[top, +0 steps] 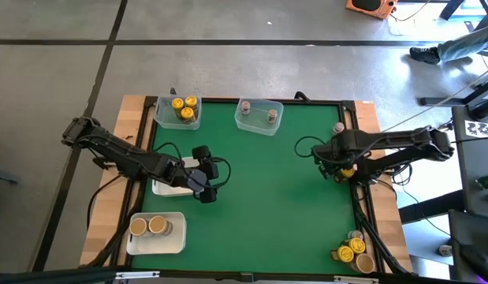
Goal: Sort spices by type
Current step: Put the yellow seasoning bottle into the left transparent bin
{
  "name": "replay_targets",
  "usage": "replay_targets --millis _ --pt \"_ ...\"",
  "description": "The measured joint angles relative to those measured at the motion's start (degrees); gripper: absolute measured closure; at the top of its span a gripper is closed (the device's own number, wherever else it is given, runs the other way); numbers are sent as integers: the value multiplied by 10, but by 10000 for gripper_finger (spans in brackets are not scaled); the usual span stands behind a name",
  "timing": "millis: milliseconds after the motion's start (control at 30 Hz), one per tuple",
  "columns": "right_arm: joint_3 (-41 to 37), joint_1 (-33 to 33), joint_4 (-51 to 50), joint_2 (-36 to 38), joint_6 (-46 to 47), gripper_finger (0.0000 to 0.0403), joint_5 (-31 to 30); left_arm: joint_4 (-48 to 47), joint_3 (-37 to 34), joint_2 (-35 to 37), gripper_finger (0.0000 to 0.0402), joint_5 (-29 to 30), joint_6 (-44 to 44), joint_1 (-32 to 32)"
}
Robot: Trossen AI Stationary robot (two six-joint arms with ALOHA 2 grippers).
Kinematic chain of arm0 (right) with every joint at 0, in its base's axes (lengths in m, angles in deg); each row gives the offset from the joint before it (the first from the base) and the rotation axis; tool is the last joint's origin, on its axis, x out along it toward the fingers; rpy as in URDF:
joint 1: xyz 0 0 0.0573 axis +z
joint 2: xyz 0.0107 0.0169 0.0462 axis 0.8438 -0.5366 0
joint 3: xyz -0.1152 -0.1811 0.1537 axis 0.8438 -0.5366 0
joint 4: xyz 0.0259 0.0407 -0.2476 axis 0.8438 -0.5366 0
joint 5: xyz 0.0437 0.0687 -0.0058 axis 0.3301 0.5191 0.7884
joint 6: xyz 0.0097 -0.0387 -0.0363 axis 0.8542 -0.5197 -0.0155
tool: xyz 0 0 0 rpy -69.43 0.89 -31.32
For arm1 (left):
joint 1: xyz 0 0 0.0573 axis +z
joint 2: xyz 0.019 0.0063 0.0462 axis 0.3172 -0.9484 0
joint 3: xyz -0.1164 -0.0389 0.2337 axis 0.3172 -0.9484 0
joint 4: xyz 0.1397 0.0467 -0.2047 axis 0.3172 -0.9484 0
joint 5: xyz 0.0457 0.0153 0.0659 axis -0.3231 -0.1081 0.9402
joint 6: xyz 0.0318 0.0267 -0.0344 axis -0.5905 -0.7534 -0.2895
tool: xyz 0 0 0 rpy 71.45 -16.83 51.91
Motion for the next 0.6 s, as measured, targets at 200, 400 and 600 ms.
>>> replay_targets --millis 200,400,600 --pt "-23 11 22 0 14 77 26 0 0 0 37 0 0 0" --pt "-43 11 34 0 13 77 33 0 0 0 37 0 -2 0" --pt "-35 9 45 0 1 77 34 0 0 0 37 0 -3 0"
